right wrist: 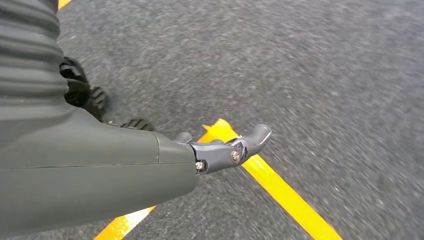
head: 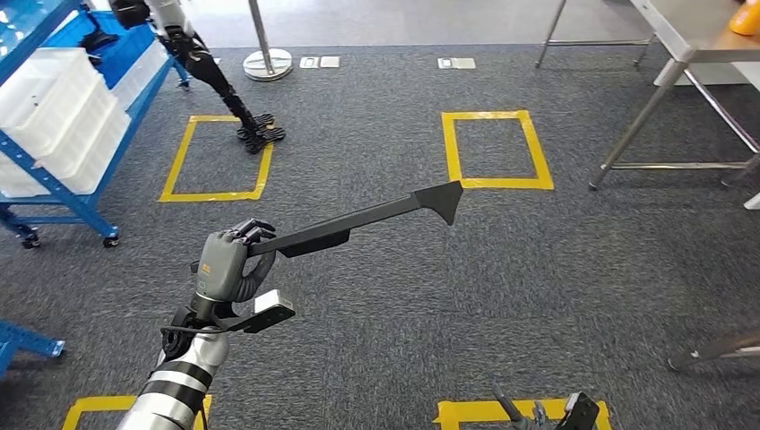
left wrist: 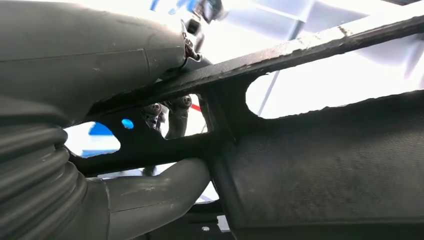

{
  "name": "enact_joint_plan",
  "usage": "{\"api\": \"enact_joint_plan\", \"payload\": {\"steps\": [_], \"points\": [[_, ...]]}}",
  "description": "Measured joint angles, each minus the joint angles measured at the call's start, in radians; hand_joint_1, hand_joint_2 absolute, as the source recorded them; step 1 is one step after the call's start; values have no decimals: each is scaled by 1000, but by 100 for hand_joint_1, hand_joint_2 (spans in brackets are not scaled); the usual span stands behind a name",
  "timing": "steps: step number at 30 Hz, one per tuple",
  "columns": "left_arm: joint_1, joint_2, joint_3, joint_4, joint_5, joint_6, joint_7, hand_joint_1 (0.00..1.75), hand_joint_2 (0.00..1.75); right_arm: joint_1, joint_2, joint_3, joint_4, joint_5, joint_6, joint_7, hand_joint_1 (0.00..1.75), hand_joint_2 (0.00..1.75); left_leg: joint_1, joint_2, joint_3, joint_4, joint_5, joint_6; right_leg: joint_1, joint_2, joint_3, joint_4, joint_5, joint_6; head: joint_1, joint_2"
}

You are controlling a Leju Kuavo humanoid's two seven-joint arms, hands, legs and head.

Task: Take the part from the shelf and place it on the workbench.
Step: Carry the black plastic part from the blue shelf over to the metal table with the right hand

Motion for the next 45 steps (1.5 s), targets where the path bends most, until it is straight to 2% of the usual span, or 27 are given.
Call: {"api": "enact_joint_plan", "payload": {"steps": [1, 2, 3, 4, 6, 8, 10, 11, 13, 15, 17, 18, 19, 21, 23, 25, 26, 28, 30, 32, 33, 35, 37, 39, 41, 43, 45], "points": [[1, 2, -1, 3, 0, 0, 3, 175, 175, -1, 0, 0, 0, 0, 0, 0, 0, 175, 0, -8, -33, 57, -18, 0, 1, 16, 1, 0, -1, -2, -1, 0], [2, 4, -2, 6, 0, 0, 6, 175, 175, 0, 0, 0, 0, 0, 0, 0, 0, 175, 0, -10, -53, 81, -14, 0, 2, 33, 1, 1, -1, -2, -1, 0], [2, 6, -4, 8, -2, 0, 8, 175, 175, 1, 0, 1, 0, -1, 0, 1, 0, 175, 1, -12, -55, 68, 10, 1, 2, 51, 3, 2, -1, -2, -2, 0], [1, 8, -6, 10, -4, 0, 11, 175, 175, 1, 0, 1, 0, -1, 1, 1, 0, 175, 3, -17, -39, 19, 50, 2, 1, 68, 5, 3, -2, -1, -2, 0], [0, 13, -10, 11, -9, 0, 15, 175, 175, 1, 0, 3, 0, -3, 1, 1, 0, 175, 11, -57, 15, -111, 124, 1, 2, 97, 6, 10, -7, 4, -1, 0], [0, 16, -14, 12, -12, 0, 18, 175, 175, -1, -1, 5, 0, -4, 1, 2, 0, 175, 14, -89, 43, -176, 145, 1, 1, 120, -2, 15, -9, 14, -1, 0], [-2, 16, -19, 12, -14, 0, 20, 175, 175, 2, -1, 6, 0, -4, 1, 3, 0, 175, 8, -76, 46, -181, 144, 8, -2, 141, -11, 11, -5, 26, -1, 0], [-3, 16, -21, 12, -14, 0, 20, 175, 175, 5, -1, 6, 0, -4, 1, 4, 0, 175, 7, -65, 48, -185, 146, 14, -3, 137, -16, 13, -6, 30, 0, 0], [-6, 17, -25, 12, -12, 0, 21, 175, 175, 7, -1, 7, 0, -4, 1, 5, 0, 175, 6, -40, 55, -194, 151, 28, 2, 82, -47, 65, -30, 31, 4, 0], [-6, 18, -27, 12, -10, 0, 21, 175, 175, 3, 1, 8, 0, -4, 2, 5, 0, 175, 0, -14, 58, -197, 150, 38, 5, 17, -113, 190, -79, 23, 9, 0], [-5, 20, -29, 13, -9, 0, 21, 175, 175, 2, 1, 8, 0, -5, 2, 5, 0, 175, -3, 15, 58, -197, 147, 42, 4, 1, -168, 291, -108, 25, 10, 0], [-5, 20, -30, 13, -9, 0, 21, 175, 175, 3, 1, 8, 0, -5, 2, 5, 0, 175, -4, 28, 58, -197, 146, 42, 4, -2, -169, 290, -103, 31, 10, 0], [-5, 20, -31, 13, -9, 0, 21, 175, 175, 4, 1, 8, 0, -5, 2, 5, 0, 175, -4, 41, 59, -197, 144, 41, 3, -8, -147, 247, -83, 39, 10, 0], [-5, 20, -33, 13, -9, 0, 21, 175, 175, 2, 0, 8, 0, -6, 2, 6, 0, 175, -7, 64, 63, -197, 139, 35, 6, -48, -66, 101, -33, 50, 11, 0], [-7, 21, -33, 13, -9, 0, 21, 175, 175, -1, 1, 8, 0, -6, 2, 6, 0, 175, -13, 84, 70, -198, 133, 25, 13, -77, -17, 17, -7, 45, 9, 0], [-9, 22, -35, 13, -8, 0, 21, 175, 175, -2, 0, 8, 0, -6, 2, 6, 0, 175, -15, 105, 78, -201, 128, 14, 19, -61, -14, 9, -4, 32, 7, 0], [-10, 22, -37, 13, -7, 0, 22, 175, 175, 0, 0, 8, 0, -6, 2, 6, 0, 175, -12, 107, 82, -201, 124, 9, 15, -47, -12, 7, -3, 26, 7, 0], [-12, 22, -40, 13, -4, 0, 23, 175, 175, 1, -1, 8, 0, -8, 2, 7, 0, 175, -6, 67, 73, -167, 97, 0, 6, -24, -5, 2, -1, 11, 3, 0], [-12, 24, -42, 13, 0, 0, 24, 175, 175, -1, -1, 8, 0, -10, -1, 10, 0, 175, -2, 9, 18, -53, 34, -3, 2, -1, -1, 0, -1, 0, -3, 0], [-8, 27, -43, 15, 2, 0, 25, 175, 175, -1, -2, 8, 0, -13, -9, 20, 0, 175, -2, -9, -49, 66, -10, -4, 5, 28, 0, 1, -2, -4, -5, 0], [-6, 28, -43, 16, 2, 0, 25, 175, 175, 2, -2, 8, 0, -14, -16, 28, 0, 175, -2, -11, -65, 86, -5, -3, 6, 44, 1, 2, -2, -4, -5, 0], [-4, 29, -43, 16, 4, 0, 26, 175, 175, 11, -2, 8, 1, -16, -35, 52, 0, 175, 1, -18, -39, 9, 63, -1, 6, 75, 5, 4, -4, -4, -5, 0], [-3, 32, -43, 16, 6, 0, 25, 175, 175, 22, -2, 8, 3, -16, -61, 84, 0, 175, 9, -61, 20, -121, 127, -1, 7, 103, 4, 11, -8, 0, -5, 0], [0, 35, -43, 16, 7, 0, 24, 175, 175, 36, -4, 8, 8, -12, -91, 120, 0, 175, 12, -92, 48, -179, 140, 0, 7, 124, -3, 14, -9, 9, -5, 0], [2, 35, -43, 15, 6, 0, 21, 175, 175, 61, -5, 8, 15, -2, -122, 156, 0, 175, 7, -76, 52, -185, 140, 10, 4, 142, -10, 10, -7, 21, -5, 0], [3, 36, -40, 12, 5, 0, 18, 175, 175, 88, -6, 8, 24, 10, -151, 192, 0, 175, 5, -53, 58, -194, 145, 25, 5, 104, -26, 29, -18, 28, -2, 0], [8, 37, -34, 6, 4, 0, 15, 175, 175, 104, -4, 8, 31, 22, -177, 228, 0, 175, 3, -27, 62, -201, 146, 35, 9, 33, -78, 127, -62, 24, 3, 0]]}}
